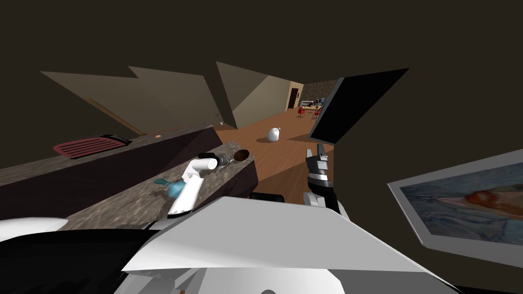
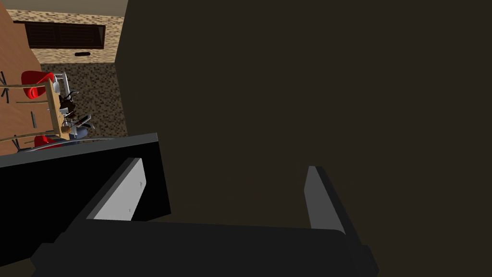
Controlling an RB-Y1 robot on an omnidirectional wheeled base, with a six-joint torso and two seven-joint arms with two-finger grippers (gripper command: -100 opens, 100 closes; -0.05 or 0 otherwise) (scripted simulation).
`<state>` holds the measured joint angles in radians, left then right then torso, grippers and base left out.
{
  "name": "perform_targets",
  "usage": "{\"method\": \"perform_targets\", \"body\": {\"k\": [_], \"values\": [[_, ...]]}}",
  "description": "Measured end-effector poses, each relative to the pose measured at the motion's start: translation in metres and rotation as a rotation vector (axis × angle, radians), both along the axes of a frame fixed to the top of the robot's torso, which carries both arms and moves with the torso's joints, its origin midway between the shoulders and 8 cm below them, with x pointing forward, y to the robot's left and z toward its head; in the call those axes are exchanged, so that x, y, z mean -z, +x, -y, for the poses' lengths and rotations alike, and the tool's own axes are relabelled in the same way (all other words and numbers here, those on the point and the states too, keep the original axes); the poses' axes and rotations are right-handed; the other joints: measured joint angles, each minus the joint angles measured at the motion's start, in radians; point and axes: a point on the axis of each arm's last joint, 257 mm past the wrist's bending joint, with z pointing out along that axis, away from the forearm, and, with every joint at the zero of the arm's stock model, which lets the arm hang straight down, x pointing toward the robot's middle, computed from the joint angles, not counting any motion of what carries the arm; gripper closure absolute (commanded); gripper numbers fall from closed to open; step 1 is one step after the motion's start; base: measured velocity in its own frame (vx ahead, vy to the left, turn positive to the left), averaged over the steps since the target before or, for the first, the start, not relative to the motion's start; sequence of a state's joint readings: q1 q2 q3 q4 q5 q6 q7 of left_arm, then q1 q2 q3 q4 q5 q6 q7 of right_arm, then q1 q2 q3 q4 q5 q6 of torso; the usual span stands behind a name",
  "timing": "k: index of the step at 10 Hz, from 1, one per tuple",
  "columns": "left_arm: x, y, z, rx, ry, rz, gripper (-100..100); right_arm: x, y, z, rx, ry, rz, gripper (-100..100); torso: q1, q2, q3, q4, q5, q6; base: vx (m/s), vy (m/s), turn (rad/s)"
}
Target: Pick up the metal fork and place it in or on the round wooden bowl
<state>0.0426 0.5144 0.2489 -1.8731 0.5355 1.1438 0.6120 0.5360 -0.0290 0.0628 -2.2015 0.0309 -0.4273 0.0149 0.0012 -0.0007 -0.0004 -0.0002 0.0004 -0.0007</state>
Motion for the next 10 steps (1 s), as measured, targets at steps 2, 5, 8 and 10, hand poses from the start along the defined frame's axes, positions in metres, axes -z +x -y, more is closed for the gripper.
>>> {"method": "perform_targets", "body": {"k": [2, 5, 8, 10], "values": [[0.009, -0.005, -0.003, -0.023, -0.034, -0.055, -100, 0.0, 0.0, 0.0, 0.0, 0.0, 0.0, 0, 0.0, 0.0, 0.0, 0.0, 0.0, 0.0, 0.009, 0.015, -0.004], [0.022, -0.017, -0.006, -0.06, -0.087, -0.139, -100, 0.0, 0.0, 0.0, 0.0, 0.0, 0.0, 0, 0.0, 0.0, 0.0, 0.0, 0.0, 0.0, 0.009, 0.019, -0.001], [0.032, -0.026, -0.008, -0.091, -0.128, -0.208, -100, 0.0, 0.0, 0.0, 0.0, 0.0, 0.0, 0, 0.0, 0.0, 0.0, 0.0, 0.0, 0.0, 0.012, 0.018, 0.001], [0.038, -0.034, -0.01, -0.121, -0.167, -0.266, -100, 0.0, 0.0, 0.0, 0.0, 0.0, 0.0, 0, 0.0, -0.001, 0.0, 0.0, 0.0, 0.0, 0.019, 0.022, 0.002]]}}
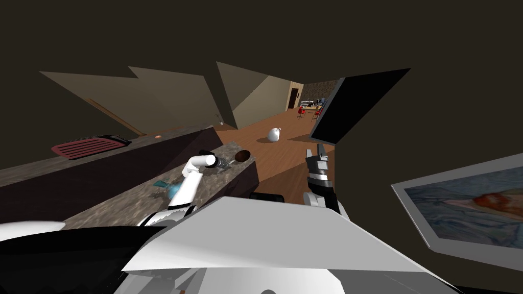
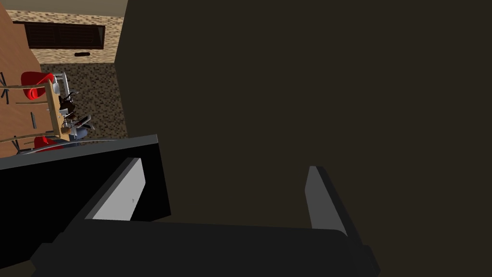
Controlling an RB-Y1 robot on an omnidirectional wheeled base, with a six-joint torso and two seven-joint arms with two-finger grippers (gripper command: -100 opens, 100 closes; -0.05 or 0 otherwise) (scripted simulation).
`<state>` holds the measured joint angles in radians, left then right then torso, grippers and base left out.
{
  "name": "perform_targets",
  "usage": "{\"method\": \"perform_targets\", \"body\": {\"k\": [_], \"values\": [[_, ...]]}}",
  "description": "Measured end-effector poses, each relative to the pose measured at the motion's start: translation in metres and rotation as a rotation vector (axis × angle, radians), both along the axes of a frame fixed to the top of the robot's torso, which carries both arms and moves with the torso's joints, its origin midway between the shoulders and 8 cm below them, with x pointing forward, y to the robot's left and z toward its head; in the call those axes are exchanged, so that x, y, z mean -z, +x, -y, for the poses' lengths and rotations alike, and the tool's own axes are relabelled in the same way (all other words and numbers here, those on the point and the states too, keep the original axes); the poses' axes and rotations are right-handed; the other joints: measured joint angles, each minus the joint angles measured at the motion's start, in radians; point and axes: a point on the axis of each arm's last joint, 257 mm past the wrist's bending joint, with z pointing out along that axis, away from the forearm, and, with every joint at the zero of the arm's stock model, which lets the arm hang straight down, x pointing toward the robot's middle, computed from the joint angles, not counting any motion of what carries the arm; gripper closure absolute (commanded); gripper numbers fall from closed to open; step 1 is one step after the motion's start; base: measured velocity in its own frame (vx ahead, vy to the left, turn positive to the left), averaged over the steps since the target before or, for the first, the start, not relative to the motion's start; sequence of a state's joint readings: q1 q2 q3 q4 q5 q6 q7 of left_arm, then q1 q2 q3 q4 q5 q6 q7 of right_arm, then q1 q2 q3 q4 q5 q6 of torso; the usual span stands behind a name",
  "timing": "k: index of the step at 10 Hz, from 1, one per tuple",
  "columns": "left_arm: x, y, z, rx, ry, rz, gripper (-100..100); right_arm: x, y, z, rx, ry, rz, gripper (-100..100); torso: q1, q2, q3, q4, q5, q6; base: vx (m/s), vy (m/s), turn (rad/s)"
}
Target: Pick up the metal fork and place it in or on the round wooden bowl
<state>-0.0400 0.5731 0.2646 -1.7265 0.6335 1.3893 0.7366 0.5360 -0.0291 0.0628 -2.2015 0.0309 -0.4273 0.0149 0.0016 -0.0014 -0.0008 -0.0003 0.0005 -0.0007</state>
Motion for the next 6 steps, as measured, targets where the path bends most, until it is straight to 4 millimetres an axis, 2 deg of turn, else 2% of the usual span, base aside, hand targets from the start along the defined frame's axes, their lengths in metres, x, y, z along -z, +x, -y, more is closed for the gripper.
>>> {"method": "perform_targets", "body": {"k": [6], "values": [[0.01, -0.026, -0.005, -0.082, -0.089, -0.166, -100, 0.0, 0.0, 0.0, 0.0, 0.0, 0.0, 0, -0.001, 0.001, 0.0, 0.0, 0.0, 0.0, 0.013, 0.019, 0.002]]}}
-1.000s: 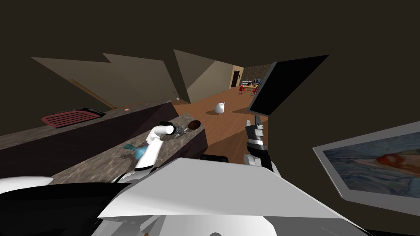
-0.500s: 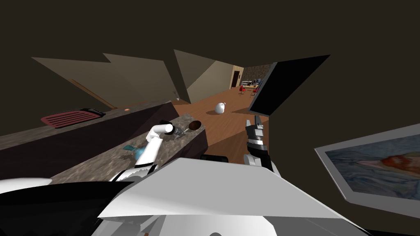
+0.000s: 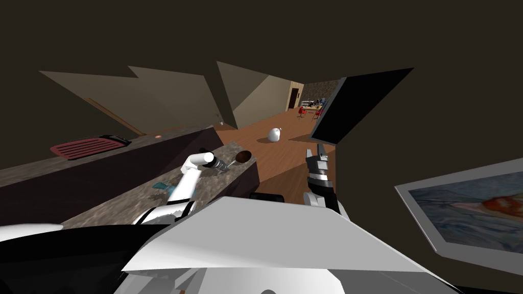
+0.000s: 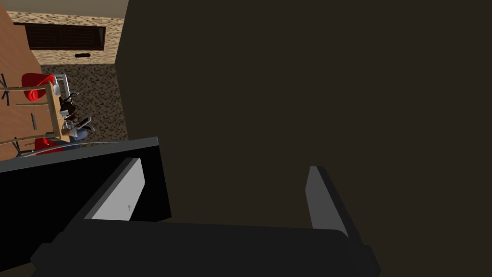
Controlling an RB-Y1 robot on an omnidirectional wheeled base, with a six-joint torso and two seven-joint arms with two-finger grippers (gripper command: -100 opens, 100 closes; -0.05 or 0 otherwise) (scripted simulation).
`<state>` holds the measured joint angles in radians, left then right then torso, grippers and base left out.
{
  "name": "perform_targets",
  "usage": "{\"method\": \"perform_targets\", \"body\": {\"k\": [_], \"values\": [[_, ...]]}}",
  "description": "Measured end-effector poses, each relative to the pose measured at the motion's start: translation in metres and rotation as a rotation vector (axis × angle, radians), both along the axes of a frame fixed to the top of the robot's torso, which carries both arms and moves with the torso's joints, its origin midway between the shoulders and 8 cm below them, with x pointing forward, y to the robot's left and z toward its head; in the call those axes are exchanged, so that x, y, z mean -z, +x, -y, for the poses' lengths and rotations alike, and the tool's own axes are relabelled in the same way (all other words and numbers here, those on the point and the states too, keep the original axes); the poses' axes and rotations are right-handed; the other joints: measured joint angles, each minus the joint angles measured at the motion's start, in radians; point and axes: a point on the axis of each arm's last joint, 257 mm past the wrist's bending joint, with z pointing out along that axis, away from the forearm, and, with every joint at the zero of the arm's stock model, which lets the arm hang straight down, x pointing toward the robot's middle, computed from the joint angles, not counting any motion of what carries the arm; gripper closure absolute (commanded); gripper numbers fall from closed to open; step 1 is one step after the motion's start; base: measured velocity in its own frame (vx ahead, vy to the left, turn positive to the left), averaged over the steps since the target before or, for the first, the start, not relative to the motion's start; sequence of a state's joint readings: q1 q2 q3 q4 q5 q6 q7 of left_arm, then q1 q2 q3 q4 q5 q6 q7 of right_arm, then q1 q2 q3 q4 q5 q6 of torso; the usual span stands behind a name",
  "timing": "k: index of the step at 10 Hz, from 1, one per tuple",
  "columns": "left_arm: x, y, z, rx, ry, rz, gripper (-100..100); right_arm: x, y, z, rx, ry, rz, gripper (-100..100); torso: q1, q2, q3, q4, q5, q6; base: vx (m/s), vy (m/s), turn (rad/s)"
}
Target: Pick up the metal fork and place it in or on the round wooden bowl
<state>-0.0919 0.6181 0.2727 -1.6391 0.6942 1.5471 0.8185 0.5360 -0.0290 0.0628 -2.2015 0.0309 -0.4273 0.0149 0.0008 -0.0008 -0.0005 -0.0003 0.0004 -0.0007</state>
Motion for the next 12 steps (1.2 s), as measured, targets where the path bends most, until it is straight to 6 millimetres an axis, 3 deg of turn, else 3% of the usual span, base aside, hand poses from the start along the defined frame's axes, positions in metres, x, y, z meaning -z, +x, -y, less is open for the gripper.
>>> {"method": "perform_targets", "body": {"k": [2, 3, 4, 7, 8, 12], "values": [[-0.001, -0.007, -0.004, -0.023, -0.017, -0.042, -100, 0.0, 0.0, 0.0, 0.0, 0.0, 0.0, 0, -0.001, 0.001, 0.0, 0.0, 0.0, 0.0, 0.0, 0.0, 0.0], [0.0, -0.008, -0.004, -0.025, -0.018, -0.046, 0, 0.0, 0.0, 0.0, 0.0, 0.0, 0.0, 0, -0.001, 0.001, 0.0, 0.0, 0.0, 0.0, 0.0, 0.0, 0.0], [0.0, -0.008, -0.004, -0.025, -0.018, -0.046, -100, 0.0, 0.0, 0.0, 0.0, 0.0, 0.0, 0, -0.001, 0.001, 0.001, 0.0, 0.0, 0.0, 0.0, 0.0, 0.0], [0.018, -0.007, -0.006, -0.029, -0.019, -0.048, -100, 0.0, 0.0, 0.0, 0.0, 0.0, 0.0, 0, -0.001, 0.0, 0.0, 0.0, 0.0, 0.0, 0.008, -0.005, -0.005], [0.019, -0.006, -0.006, -0.028, -0.019, -0.046, 100, 0.0, 0.0, 0.0, 0.0, 0.0, 0.0, 0, -0.001, 0.0, 0.0, 0.0, 0.0, 0.0, 0.0, 0.0, 0.0], [0.018, -0.006, -0.006, -0.026, -0.018, -0.046, 100, 0.0, 0.0, 0.0, 0.0, 0.0, 0.0, 0, -0.001, 0.0, 0.0, 0.0, 0.001, 0.0, 0.0, 0.0, 0.0]]}}
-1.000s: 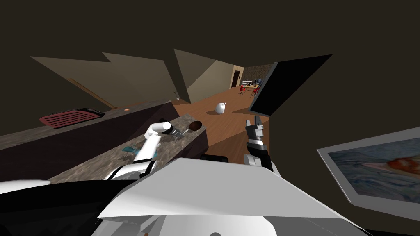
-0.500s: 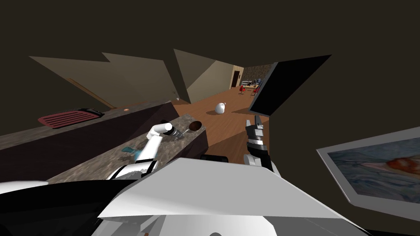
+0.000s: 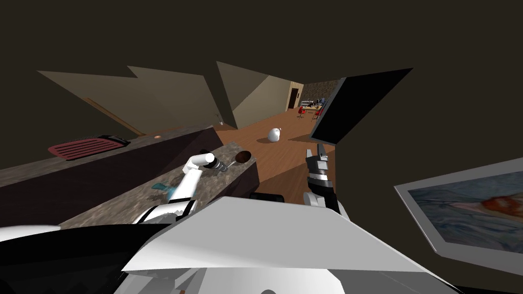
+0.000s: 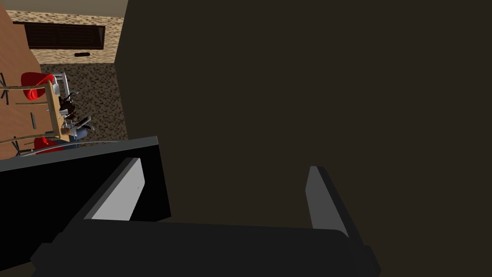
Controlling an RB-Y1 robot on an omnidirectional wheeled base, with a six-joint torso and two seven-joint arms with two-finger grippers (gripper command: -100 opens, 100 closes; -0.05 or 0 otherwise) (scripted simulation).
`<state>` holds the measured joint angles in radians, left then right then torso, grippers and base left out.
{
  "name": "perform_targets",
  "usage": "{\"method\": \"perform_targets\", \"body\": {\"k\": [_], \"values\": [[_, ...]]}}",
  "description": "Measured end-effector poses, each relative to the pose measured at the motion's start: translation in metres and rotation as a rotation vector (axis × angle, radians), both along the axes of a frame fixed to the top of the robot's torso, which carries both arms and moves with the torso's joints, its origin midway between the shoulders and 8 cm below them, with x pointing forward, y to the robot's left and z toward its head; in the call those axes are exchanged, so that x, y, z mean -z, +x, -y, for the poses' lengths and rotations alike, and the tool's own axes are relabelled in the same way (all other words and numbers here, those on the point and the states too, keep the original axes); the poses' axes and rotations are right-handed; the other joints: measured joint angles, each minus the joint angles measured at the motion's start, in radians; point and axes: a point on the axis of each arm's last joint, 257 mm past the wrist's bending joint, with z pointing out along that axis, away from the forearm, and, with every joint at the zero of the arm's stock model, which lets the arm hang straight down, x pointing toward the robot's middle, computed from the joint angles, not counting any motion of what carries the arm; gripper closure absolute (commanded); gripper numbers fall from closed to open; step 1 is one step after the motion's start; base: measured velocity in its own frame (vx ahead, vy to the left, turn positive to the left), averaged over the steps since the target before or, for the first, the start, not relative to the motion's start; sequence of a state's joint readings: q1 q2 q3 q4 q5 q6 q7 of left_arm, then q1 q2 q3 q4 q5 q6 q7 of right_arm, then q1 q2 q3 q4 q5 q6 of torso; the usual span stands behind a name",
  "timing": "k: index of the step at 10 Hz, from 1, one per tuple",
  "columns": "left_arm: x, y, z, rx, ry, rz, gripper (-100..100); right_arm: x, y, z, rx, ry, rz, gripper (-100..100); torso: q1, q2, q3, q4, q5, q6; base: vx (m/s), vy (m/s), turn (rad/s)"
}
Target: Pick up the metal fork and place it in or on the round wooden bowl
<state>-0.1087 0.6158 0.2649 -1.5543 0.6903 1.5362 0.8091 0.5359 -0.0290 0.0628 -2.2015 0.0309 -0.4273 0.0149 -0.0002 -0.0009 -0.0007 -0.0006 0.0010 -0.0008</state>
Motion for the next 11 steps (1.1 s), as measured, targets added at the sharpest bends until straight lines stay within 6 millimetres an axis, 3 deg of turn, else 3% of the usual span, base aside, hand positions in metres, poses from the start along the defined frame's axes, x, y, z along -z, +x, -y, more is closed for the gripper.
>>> {"method": "perform_targets", "body": {"k": [1, 2, 5, 6, 7, 11], "values": [[0.0, 0.0, 0.0, 0.0, 0.0, 0.0, 0, 0.0, 0.0, 0.0, 0.0, 0.0, 0.0, 0, 0.0, 0.0, 0.0, 0.0, 0.0, 0.0, 0.0, 0.0, 0.0], [0.0, 0.0, 0.0, 0.0, 0.0, 0.0, 100, 0.0, 0.0, 0.0, 0.0, 0.0, 0.0, 0, 0.0, 0.0, 0.0, 0.0, 0.0, 0.0, 0.0, 0.0, 0.0], [-0.016, -0.001, 0.002, 0.001, 0.0, 0.002, 100, 0.0, 0.0, 0.0, 0.0, 0.0, 0.0, 0, 0.0, 0.001, 0.001, 0.001, -0.001, 0.0, -0.003, 0.001, 0.005], [-0.017, -0.002, 0.002, 0.001, 0.0, 0.0, 0, 0.0, 0.0, 0.0, 0.0, 0.0, 0.0, 0, 0.0, 0.001, 0.001, 0.0, 0.0, 0.0, 0.0, 0.0, 0.0], [-0.016, -0.002, 0.001, 0.001, 0.0, 0.0, 100, 0.0, 0.0, 0.0, 0.0, 0.0, 0.0, 0, 0.0, 0.0, 0.0, 0.0, 0.0, 0.0, 0.04, -0.039, -0.125], [-0.047, -0.002, -0.009, -0.018, 0.021, -0.003, 100, 0.0, 0.0, 0.0, 0.0, 0.0, 0.0, 0, -0.008, -0.005, -0.002, 0.0, -0.003, 0.002, 0.062, -0.071, -0.084]]}}
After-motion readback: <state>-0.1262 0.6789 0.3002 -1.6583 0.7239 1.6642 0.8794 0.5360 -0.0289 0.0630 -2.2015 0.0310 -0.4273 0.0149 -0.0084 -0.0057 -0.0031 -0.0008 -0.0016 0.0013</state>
